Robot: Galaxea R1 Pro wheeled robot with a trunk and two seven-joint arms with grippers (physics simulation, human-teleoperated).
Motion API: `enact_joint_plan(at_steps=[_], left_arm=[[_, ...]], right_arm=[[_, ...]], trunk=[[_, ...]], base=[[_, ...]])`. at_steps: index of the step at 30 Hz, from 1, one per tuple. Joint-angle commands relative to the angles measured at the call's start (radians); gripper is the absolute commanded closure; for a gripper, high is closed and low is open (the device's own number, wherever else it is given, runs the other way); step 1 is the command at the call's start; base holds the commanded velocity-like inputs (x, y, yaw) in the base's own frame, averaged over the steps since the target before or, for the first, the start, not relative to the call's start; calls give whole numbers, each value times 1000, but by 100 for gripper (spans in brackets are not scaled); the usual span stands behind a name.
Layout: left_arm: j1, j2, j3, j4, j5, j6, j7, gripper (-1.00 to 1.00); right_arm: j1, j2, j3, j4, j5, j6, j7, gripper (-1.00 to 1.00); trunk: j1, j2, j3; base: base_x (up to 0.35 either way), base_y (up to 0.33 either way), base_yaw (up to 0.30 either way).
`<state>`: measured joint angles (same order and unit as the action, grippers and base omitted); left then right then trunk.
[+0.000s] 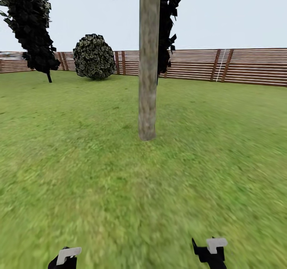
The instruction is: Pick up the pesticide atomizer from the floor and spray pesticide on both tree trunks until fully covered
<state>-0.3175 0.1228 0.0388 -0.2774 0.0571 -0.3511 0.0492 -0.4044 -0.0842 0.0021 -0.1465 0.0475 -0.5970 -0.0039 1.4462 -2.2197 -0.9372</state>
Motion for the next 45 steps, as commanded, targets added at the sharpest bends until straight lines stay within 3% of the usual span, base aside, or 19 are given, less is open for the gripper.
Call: enact_joint_plan(at_steps=[1, 28, 45], left_arm=[[-1, 0, 0, 0, 6, -3, -1, 100], [0, 0, 0, 0, 6, -3, -1, 100], [-1, 0, 1, 0, 6, -3, 0, 100]], right_arm=[[-1, 0, -1, 1, 5, -3, 0, -100], [-1, 0, -1, 0, 4, -3, -1, -100], [-1, 0, -1, 1, 4, -3, -1, -100]], trunk=[[0, 0, -1], [0, 0, -1], [0, 0, -1]], base=[[337, 0, 0], [337, 0, -1], [337, 0, -100]])
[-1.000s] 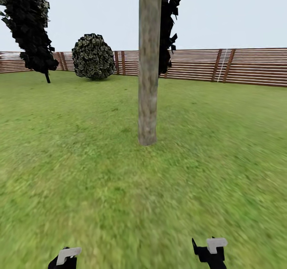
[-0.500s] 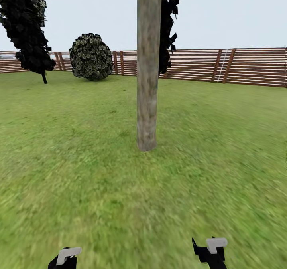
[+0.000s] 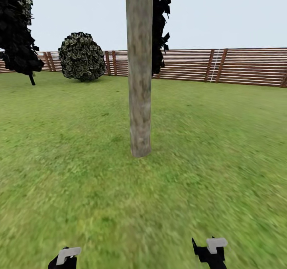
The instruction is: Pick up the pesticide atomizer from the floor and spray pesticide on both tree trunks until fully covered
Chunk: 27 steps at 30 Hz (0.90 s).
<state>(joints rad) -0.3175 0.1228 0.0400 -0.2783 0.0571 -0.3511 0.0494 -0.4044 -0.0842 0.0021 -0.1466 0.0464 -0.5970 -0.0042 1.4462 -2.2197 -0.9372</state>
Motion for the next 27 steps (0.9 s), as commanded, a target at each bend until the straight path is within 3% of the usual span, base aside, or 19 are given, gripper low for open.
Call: enact_joint_plan(at_steps=[1, 27], left_arm=[[-1, 0, 0, 1, 6, -3, -1, 100], [0, 0, -1, 1, 6, -3, 0, 100]], right_arm=[[-1, 0, -1, 1, 4, -3, 0, -100], [-1, 0, -1, 1, 5, -3, 0, -100]], trunk=[[0, 0, -1], [0, 0, -1]], base=[[337, 0, -1], [337, 0, 0]])
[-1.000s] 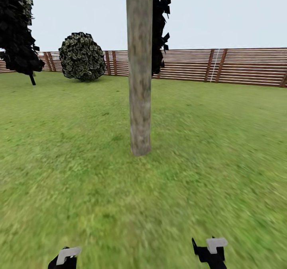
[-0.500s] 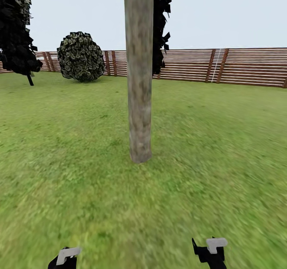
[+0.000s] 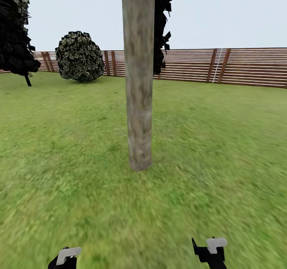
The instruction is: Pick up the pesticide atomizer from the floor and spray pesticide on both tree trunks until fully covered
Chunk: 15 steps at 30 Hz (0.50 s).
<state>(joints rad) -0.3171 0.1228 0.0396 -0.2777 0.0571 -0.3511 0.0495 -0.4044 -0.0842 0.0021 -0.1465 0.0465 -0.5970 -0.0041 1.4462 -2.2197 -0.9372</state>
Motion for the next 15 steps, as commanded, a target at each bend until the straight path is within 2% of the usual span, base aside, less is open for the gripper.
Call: enact_joint_plan(at_steps=[1, 9, 13, 15], left_arm=[[-1, 0, 0, 0, 6, -3, -1, 100], [-1, 0, -1, 0, 6, -3, -2, 100], [21, 4, 23, 14, 33, -26, 21, 100], [19, 5, 22, 3, 28, -33, 32, 100]], right_arm=[[-1, 0, -1, 1, 5, -3, 0, -100], [-1, -1, -1, 1, 4, -3, 0, -100], [22, -23, -16, 23, -10, -7, -23, -100], [29, -21, -12, 24, -11, -6, -20, -100]], trunk=[[0, 0, -1], [0, 0, -1], [0, 0, -1], [0, 0, -1]], base=[[337, 0, 0], [337, 0, 0], [0, 0, 0], [0, 0, 0]])
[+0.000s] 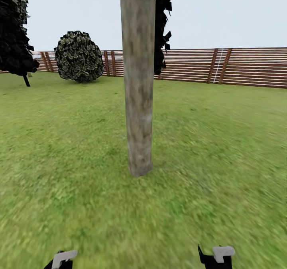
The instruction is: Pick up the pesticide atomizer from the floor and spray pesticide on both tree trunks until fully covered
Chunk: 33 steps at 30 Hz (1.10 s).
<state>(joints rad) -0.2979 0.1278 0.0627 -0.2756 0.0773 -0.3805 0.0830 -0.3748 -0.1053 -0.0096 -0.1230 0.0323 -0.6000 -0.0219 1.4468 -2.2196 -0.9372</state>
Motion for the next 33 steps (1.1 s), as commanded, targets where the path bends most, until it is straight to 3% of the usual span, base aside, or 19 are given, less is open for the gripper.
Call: enact_joint_plan(at_steps=[1, 8, 15, 22, 23, 26, 28, 30, 32, 33], left_arm=[[-1, 1, -1, -5, 6, -3, 5, 100], [-28, 26, -11, -21, -8, 16, 1, 100], [-68, 48, -31, -21, -49, 56, -38, 100], [-108, 71, -35, -20, -89, 95, -77, 100], [-287, 73, -35, -20, -303, 185, -481, 100], [-315, 75, -35, -20, -375, 186, -571, 100], [-339, 76, -33, -20, -447, 188, -661, 100], [-362, 75, -33, -21, -499, 192, -738, 100], [-378, 74, -34, -21, -525, 193, -777, 100], [-396, 72, -35, -22, -557, 194, -819, 100]], right_arm=[[-2, -1, 0, 0, 3, -3, -2, -100], [-3, -5, -3, -9, 3, 1, 0, -100], [-4, -5, 5, -48, 9, 8, 8, -100], [-9, -4, 22, -88, 47, 42, 26, -100], [-13, -3, 23, -357, 207, 114, 66, -100], [-31, 0, 24, -389, 261, 157, 137, -100], [-71, 1, 25, -399, 283, 196, 232, -100], [-123, 1, 25, -402, 294, 244, 352, -100], [-150, 1, 26, -403, 306, 275, 431, -100], [-176, 3, 26, -404, 337, 299, 515, -100]], trunk=[[0, 0, -1], [0, 0, -1], [0, 0, -1], [0, 0, -1], [0, 0, -1], [0, 0, -1], [0, 0, -1], [0, 0, -1], [0, 0, -1], [0, 0, -1]], base=[[0, 0, 0], [0, 0, 0], [0, 0, 0], [0, 0, 0], [0, 0, 0], [0, 0, 0], [0, 0, 0], [0, 0, 0], [0, 0, 0], [0, 0, 0]])
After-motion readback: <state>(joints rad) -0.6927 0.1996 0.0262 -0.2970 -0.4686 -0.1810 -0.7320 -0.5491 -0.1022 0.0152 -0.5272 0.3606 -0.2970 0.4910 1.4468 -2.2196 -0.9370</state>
